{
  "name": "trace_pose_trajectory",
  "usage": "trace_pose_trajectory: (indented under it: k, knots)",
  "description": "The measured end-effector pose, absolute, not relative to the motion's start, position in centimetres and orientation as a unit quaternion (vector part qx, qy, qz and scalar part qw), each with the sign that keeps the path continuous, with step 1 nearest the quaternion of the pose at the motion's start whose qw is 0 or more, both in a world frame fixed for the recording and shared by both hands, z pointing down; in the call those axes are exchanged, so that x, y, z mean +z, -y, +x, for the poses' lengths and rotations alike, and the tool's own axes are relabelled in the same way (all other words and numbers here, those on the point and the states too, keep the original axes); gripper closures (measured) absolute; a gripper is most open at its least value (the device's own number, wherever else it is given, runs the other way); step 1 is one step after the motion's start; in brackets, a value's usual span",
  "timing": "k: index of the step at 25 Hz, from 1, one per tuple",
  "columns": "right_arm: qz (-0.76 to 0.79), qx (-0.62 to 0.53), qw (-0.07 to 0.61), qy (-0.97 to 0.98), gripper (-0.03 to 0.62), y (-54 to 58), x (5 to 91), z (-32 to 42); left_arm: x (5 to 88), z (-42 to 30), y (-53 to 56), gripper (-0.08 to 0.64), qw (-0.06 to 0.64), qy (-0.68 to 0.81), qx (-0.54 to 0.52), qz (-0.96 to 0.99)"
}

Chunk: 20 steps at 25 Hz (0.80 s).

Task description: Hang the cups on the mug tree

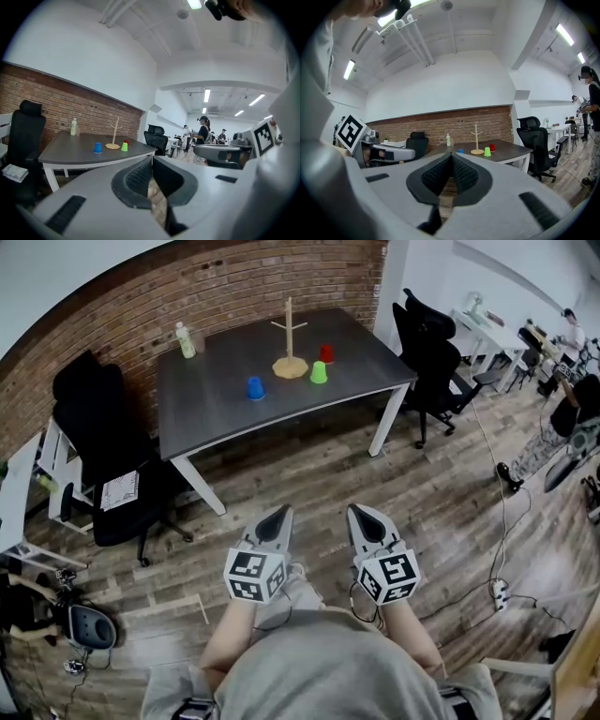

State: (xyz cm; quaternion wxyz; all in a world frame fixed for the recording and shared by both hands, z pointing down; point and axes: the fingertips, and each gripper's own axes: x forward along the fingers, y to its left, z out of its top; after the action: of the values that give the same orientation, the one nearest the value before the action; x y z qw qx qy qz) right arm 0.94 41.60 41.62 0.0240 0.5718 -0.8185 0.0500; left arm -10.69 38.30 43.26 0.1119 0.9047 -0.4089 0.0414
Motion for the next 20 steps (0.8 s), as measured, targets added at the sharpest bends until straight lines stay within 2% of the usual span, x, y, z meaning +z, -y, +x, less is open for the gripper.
trace_pose_trajectory:
  k: [20]
  knots:
    - [0.579,0.089,0.042,0.809,0.597,-37.9,44.2,2.5,44.6,-9.4,-35.6,0.551,0.128,0.416,0.051,0.899]
